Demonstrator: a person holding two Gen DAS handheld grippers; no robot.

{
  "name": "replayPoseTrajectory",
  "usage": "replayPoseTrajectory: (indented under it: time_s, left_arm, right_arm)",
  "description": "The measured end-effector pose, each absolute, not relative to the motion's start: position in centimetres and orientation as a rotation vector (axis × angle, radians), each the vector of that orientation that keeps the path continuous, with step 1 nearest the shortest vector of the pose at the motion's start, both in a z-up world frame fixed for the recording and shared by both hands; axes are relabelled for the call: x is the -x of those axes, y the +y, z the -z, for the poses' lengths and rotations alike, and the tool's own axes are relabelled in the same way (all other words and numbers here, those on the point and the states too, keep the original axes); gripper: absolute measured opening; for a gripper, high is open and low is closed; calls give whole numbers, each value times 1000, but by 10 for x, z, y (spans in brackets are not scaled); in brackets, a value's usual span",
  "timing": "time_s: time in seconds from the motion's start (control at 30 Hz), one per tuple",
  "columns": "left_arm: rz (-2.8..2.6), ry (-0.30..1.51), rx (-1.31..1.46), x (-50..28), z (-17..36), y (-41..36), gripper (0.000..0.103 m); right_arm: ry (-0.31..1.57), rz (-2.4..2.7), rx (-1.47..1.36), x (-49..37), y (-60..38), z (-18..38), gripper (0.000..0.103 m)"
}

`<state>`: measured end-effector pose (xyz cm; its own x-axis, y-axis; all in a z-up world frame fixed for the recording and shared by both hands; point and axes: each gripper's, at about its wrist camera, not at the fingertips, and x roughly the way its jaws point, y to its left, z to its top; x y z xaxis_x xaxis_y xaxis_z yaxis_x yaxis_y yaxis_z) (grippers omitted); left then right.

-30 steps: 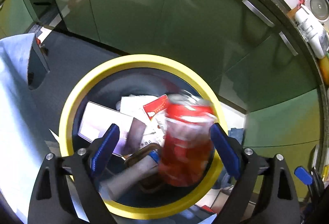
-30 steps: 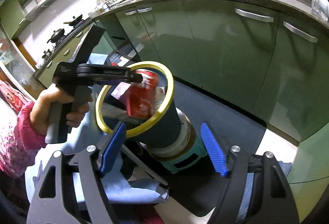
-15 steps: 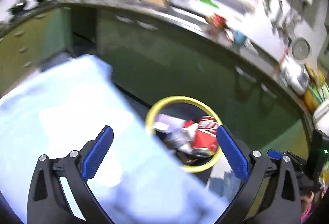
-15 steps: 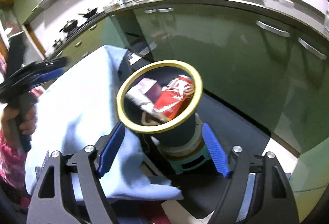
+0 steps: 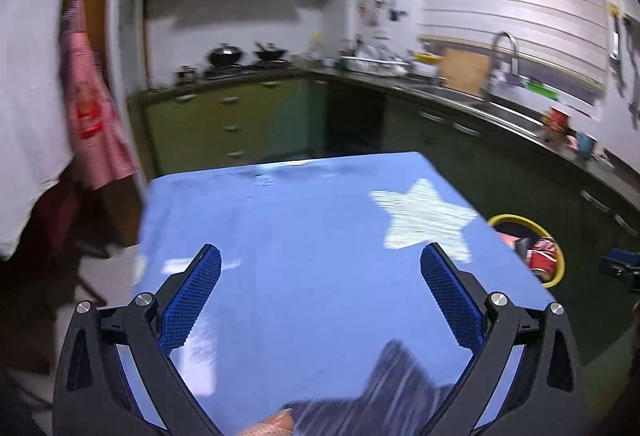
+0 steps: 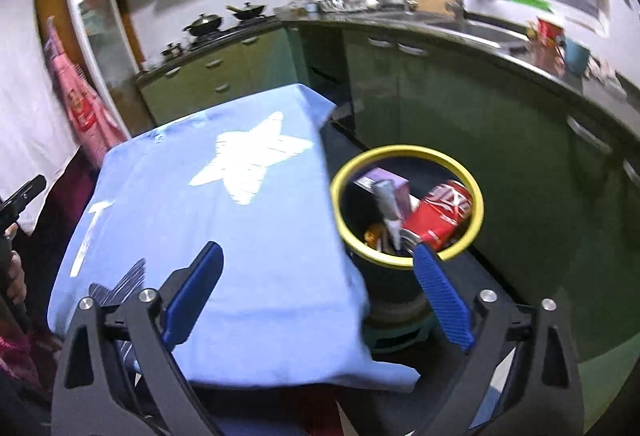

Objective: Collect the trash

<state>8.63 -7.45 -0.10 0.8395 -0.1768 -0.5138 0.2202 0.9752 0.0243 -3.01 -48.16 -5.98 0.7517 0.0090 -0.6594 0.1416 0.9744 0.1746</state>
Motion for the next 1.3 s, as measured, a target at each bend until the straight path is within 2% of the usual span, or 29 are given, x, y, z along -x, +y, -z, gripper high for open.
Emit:
replayPoseTrajectory:
  time_s: [0.07, 0.43, 0.73, 1.3]
  left_arm:
    - [175, 519, -71, -72, -2, -57, 98]
    - [103, 430, 0, -6, -33, 2, 98]
    - [109, 405, -25, 19, -40, 0, 98]
    - [129, 445, -39, 13, -34, -12, 98]
  right_arm:
    - [706, 73, -188, 35, -470, 54, 96]
    - [499, 162, -109, 111, -439, -5, 96]
    - [505, 151, -110, 114, -433, 2, 96]
    - [524, 151, -101, 105, -433, 12, 96]
